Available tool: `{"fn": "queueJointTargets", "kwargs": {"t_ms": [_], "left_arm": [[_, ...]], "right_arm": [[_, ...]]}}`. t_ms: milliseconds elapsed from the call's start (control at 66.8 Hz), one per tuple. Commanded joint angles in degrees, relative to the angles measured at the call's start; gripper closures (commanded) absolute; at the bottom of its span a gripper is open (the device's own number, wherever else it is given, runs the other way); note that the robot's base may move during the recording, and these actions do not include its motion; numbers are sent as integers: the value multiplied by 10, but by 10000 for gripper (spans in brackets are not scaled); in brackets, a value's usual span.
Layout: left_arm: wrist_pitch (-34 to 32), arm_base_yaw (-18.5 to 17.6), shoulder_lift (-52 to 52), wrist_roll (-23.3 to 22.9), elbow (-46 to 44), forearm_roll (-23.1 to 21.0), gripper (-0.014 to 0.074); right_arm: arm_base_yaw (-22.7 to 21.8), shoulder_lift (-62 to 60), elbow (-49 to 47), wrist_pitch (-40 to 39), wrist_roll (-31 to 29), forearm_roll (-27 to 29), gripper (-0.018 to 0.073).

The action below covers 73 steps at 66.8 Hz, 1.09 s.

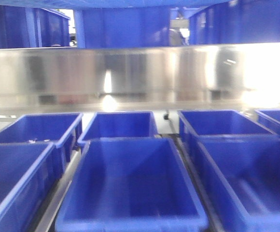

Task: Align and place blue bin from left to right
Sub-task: 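Lift the held blue bin and pull it off the shelf toward the robot, then hold the blue bin with both grippers while turning away from the shelf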

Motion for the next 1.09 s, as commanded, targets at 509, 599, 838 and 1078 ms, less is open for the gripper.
{"fn": "queueJointTargets", "kwargs": {"t_ms": [509,599,838,1078], "left_arm": [[-30,-4,-20,5,-9,-19,708],[-30,-4,-20,5,-9,-19,708],[-30,-4,-20,5,-9,-19,708],[-30,-4,-20,5,-9,-19,708]], "right_arm": [[-5,-5,-7,-41,10,-40,629],[-5,-5,-7,-41,10,-40,629],[-5,-5,-7,-41,10,-40,629],[-5,-5,-7,-41,10,-40,629]]}}
